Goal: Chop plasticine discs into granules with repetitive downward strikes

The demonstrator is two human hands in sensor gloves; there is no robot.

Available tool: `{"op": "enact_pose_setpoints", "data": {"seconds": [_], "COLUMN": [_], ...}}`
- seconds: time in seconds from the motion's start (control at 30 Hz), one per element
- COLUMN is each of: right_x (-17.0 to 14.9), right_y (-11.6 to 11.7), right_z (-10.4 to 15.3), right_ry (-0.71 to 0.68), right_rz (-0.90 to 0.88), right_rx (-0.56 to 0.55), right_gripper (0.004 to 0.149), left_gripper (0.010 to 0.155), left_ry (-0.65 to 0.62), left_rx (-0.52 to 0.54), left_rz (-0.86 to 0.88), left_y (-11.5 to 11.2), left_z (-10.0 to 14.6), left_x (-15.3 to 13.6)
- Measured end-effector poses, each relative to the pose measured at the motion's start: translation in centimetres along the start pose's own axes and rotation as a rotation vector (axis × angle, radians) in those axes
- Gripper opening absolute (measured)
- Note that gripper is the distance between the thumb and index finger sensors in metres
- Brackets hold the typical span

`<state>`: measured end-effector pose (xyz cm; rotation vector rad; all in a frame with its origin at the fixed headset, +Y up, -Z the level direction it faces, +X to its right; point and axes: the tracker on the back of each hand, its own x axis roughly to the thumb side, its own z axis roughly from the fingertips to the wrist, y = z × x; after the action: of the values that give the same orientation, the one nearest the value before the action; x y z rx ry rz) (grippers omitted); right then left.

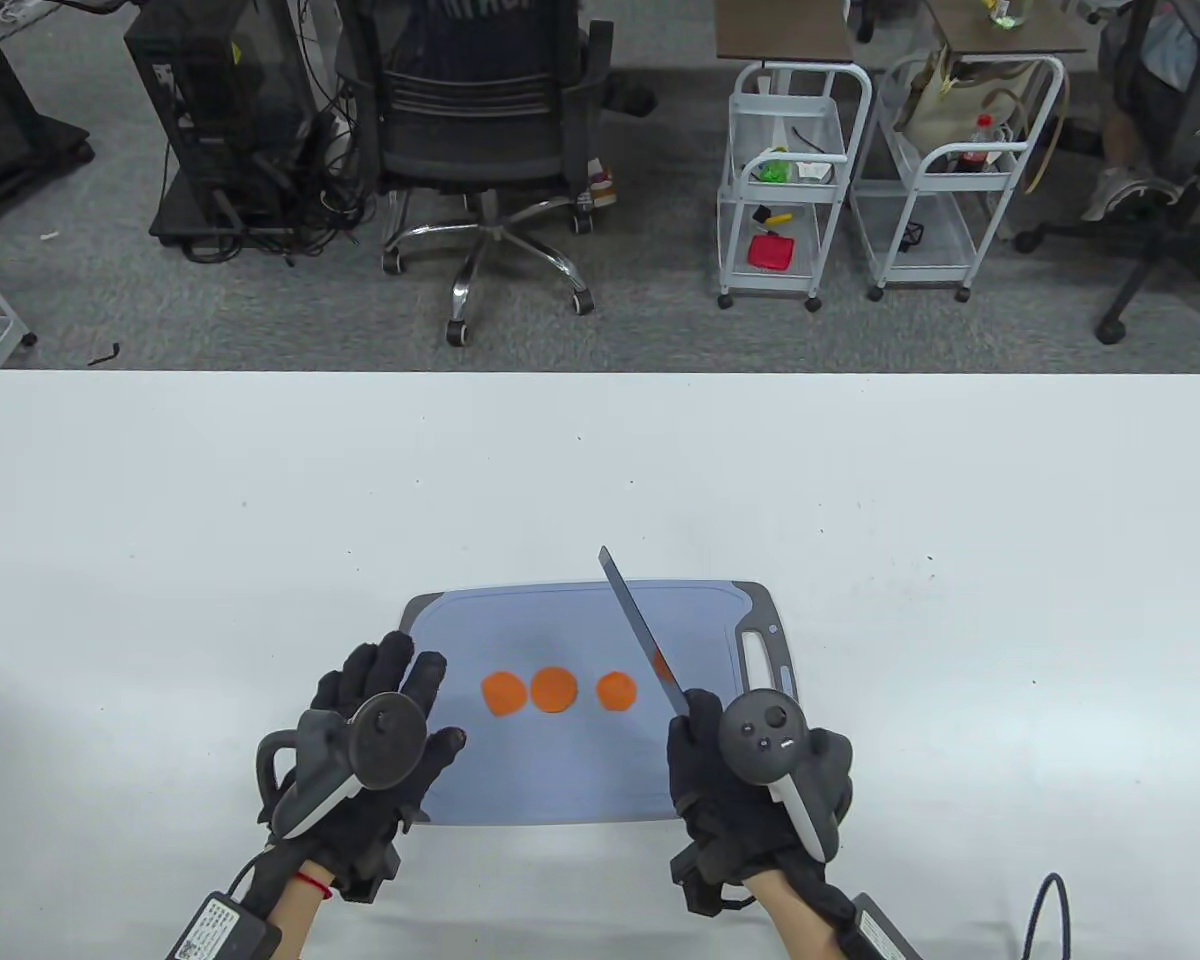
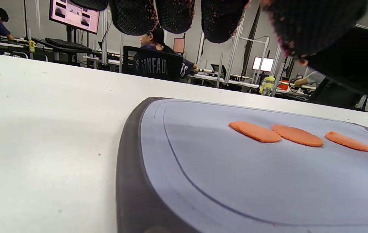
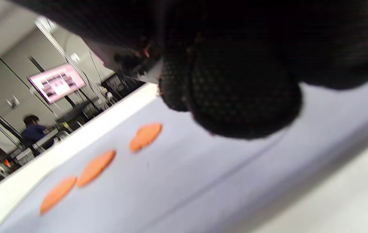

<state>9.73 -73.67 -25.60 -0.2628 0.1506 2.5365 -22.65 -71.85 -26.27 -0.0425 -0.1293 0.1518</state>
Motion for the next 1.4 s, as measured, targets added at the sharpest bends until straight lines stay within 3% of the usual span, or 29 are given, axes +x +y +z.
{"op": "enact_pose_setpoints", "data": {"seconds": [0.33,0.7,0.83,0.93,1.03,1.2,1.4], "right_x": [0.9,3.3,4.6,6.7,8.8,9.9,8.8], "right_y": [1.8,3.3,2.4,2.8,5.0,8.4,8.3], "right_z": [-1.2,-1.3,-0.9,0.1,0.7,0.7,0.3], "right_ry": [0.165,0.140,0.106,0.056,-0.003,0.039,0.100], "right_rz": [-0.018,0.005,-0.009,-0.091,-0.112,-0.135,-0.163], "right_rx": [0.083,0.099,0.027,0.094,0.172,0.280,0.297], "right_gripper": [0.052,0.052,0.052,0.052,0.050,0.050,0.050], "left_gripper": [0.078,0.078,0.078,0.079,0.078,0.078,0.078], "left_ry": [-0.025,-0.030,-0.025,-0.004,0.012,0.016,0.003], "left_rx": [-0.041,-0.051,-0.052,-0.034,-0.030,-0.023,-0.034], "left_rz": [-0.023,-0.031,-0.031,-0.015,-0.003,0.008,-0.010], "left_y": [-0.6,-0.7,-0.6,-0.2,-0.2,0.0,-0.2], "left_z": [-0.1,-0.1,-0.2,-0.2,-0.2,-0.2,-0.2], "left_x": [0.6,0.7,0.6,0.1,-0.3,-0.5,-0.2]}}
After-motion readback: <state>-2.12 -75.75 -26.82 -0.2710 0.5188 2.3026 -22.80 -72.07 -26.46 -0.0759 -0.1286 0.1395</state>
